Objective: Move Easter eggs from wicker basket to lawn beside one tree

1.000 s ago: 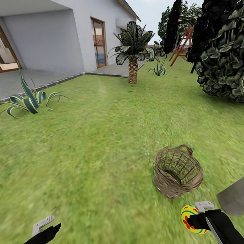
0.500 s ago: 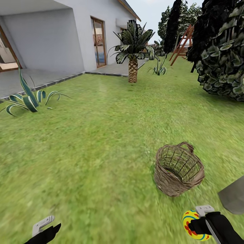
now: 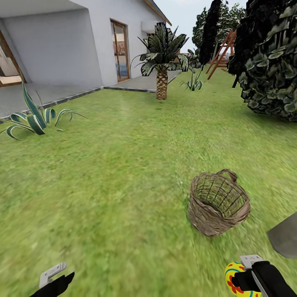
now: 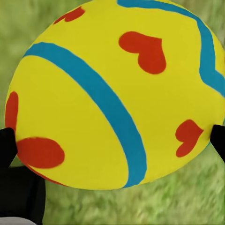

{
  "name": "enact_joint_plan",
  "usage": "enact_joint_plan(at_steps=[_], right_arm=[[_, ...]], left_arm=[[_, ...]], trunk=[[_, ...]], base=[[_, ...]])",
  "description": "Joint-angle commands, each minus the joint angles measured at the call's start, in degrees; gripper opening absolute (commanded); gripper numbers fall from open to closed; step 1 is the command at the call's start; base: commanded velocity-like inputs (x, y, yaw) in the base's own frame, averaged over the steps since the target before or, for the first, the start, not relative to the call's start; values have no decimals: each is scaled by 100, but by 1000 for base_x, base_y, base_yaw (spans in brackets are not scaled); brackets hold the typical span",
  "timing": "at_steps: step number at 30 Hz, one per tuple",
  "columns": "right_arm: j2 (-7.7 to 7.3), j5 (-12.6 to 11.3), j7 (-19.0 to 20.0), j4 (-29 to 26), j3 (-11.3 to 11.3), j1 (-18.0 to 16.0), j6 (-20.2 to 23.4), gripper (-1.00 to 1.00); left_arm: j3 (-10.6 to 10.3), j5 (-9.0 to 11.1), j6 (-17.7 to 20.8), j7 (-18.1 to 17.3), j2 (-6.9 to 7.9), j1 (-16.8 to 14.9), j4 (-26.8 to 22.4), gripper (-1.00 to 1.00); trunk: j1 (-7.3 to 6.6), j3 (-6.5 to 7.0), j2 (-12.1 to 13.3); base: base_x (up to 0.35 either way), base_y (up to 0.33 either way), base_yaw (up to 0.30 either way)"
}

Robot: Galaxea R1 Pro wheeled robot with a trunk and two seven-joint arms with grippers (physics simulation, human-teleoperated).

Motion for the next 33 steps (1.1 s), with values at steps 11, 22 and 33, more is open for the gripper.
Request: enact_joint_plan(at_steps=[11,22,33], right_arm=[[0,17,30,-9,-18,-2,23,-100],[0,24,28,8,-9,-2,23,-100],[0,25,19,8,-6,-2,15,-100]], left_arm=[[15,37,40,-329,-22,-2,118,100],[24,36,49,-328,-15,-2,117,100],[24,36,50,-319,-23,-2,124,100]], trunk=[[241,-203,-445],[483,-400,-886],[725,-598,-1327]], base=[[0,0,0],[0,0,0],[0,0,0]])
